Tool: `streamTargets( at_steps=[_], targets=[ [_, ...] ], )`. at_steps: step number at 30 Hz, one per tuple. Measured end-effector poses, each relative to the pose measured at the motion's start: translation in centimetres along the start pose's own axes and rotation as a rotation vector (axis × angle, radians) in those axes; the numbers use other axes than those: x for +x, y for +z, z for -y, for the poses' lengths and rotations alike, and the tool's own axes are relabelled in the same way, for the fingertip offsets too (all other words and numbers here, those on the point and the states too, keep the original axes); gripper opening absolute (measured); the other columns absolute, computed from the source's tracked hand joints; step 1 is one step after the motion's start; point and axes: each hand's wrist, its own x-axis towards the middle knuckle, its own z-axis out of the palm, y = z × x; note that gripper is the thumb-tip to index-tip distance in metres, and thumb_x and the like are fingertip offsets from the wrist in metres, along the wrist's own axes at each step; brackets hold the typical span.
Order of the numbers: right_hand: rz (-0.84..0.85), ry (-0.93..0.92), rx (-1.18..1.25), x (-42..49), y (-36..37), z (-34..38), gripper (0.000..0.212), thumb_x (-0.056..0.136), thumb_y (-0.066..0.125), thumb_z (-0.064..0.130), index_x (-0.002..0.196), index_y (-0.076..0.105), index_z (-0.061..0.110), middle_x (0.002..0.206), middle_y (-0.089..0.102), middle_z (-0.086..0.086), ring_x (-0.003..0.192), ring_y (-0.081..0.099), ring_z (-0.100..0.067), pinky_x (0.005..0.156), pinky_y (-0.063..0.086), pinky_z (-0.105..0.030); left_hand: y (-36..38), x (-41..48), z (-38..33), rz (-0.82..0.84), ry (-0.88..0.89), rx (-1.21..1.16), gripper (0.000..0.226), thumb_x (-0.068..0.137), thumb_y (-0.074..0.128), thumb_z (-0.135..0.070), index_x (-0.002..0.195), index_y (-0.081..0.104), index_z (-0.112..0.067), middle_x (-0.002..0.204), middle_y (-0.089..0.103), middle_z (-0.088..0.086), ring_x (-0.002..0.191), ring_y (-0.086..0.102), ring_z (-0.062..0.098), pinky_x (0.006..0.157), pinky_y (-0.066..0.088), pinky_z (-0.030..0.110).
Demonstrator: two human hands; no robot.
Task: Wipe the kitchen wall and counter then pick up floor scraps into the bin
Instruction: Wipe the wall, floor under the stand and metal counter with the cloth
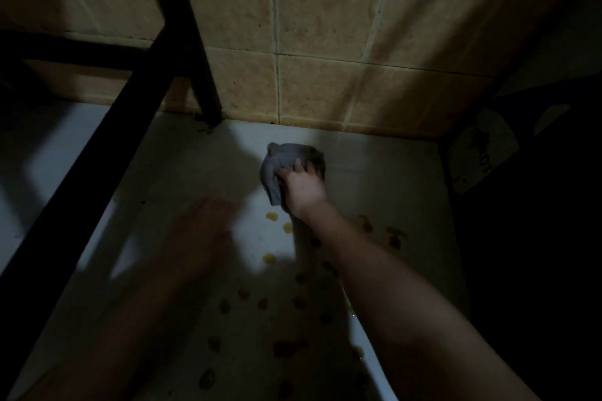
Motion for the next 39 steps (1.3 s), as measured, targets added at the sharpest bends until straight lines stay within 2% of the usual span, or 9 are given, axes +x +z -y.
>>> streamTargets(
  at_steps=[5,8,10,14,18,21,24,30,39],
  targets=[
    [0.019,-0.202,-0.007,-0.9,1.2,1.0,0.041,0.1,0.034,0.03,0.141,0.039,0.03,0.154,0.024,-0.011,0.14,0.019,-0.035,0.116,0.017,-0.044,-0.1,-0.1,-0.1,0.019,-0.014,0.031,0.057,0.095,0.026,-0.038,0.147,0.028,-0.014,0.152,0.028,0.008,0.14,0.025,0.024,0.114,0.02,0.036],
    [0.047,-0.258,-0.002,-1.8,1.4,-0.1,0.042,0.101,0.034,0.027,0.142,0.04,0.023,0.155,0.024,-0.008,0.144,0.014,-0.029,0.116,0.014,-0.039,0.0,0.1,-0.6,-0.005,-0.033,0.024,0.052,0.098,0.041,-0.029,0.146,0.028,-0.014,0.152,0.029,0.008,0.14,0.025,0.023,0.113,0.021,0.036],
    [0.047,-0.277,-0.003,-2.4,1.1,-1.4,0.04,0.1,0.035,0.025,0.137,0.046,0.016,0.153,0.028,-0.009,0.143,0.017,-0.027,0.116,0.018,-0.037,0.0,0.2,-1.0,-0.016,-0.033,0.046,0.052,0.098,0.043,-0.029,0.146,0.028,-0.016,0.152,0.029,0.007,0.139,0.026,0.023,0.114,0.023,0.036],
    [-0.047,-0.279,0.093,-4.4,0.4,-4.4,0.036,0.093,0.046,0.018,0.128,0.057,0.018,0.144,0.041,-0.013,0.13,0.035,-0.034,0.105,0.032,-0.04,0.0,-0.2,-1.6,0.012,-0.027,0.058,0.056,0.098,0.043,-0.03,0.148,0.022,-0.016,0.155,0.024,0.008,0.142,0.022,0.024,0.115,0.021,0.036],
    [-0.029,-0.206,0.091,-6.1,0.4,-7.4,0.038,0.094,0.049,0.015,0.131,0.055,0.022,0.149,0.036,-0.008,0.135,0.031,-0.033,0.11,0.029,-0.042,0.2,-0.8,-2.4,-0.032,0.013,-0.016,0.055,0.095,0.05,-0.025,0.145,0.033,-0.011,0.148,0.035,0.014,0.136,0.032,0.029,0.113,0.024,0.038],
    [-0.025,-0.081,0.127,-7.8,0.4,-9.7,0.04,0.096,0.045,0.014,0.134,0.052,0.024,0.153,0.03,-0.007,0.14,0.023,-0.033,0.114,0.025,-0.042,0.4,-1.5,-3.3,-0.086,-0.004,-0.136,0.047,0.091,0.058,-0.018,0.136,0.046,-0.008,0.135,0.048,0.018,0.123,0.044,0.033,0.105,0.031,0.04],
    [0.0,0.011,0.135,-9.4,0.5,-11.2,0.04,0.099,0.04,0.014,0.137,0.048,0.025,0.155,0.025,-0.007,0.143,0.017,-0.033,0.116,0.023,-0.041,0.9,-1.5,-4.1,-0.139,0.1,-0.096,0.043,0.086,0.063,-0.02,0.127,0.054,-0.009,0.124,0.054,0.018,0.115,0.051,0.036,0.1,0.039,0.046],
    [0.001,0.109,0.169,-12.8,0.5,-13.5,0.039,0.101,0.037,0.02,0.137,0.047,0.029,0.156,0.023,-0.009,0.143,0.017,-0.033,0.115,0.022,-0.037,1.3,-0.7,-7.0,-0.143,0.161,-0.019,0.043,0.088,0.056,-0.026,0.13,0.049,-0.019,0.128,0.051,0.007,0.117,0.048,0.027,0.099,0.039,0.041],
    [0.007,0.278,0.185,-17.9,0.9,-16.2,0.043,0.102,0.033,0.02,0.143,0.038,0.029,0.157,0.017,-0.01,0.145,0.011,-0.033,0.117,0.019,-0.043,1.5,-0.4,-9.5,-0.128,0.305,-0.006,0.047,0.09,0.056,-0.022,0.134,0.045,-0.011,0.131,0.05,0.014,0.117,0.05,0.031,0.098,0.042,0.042]
  ],
)
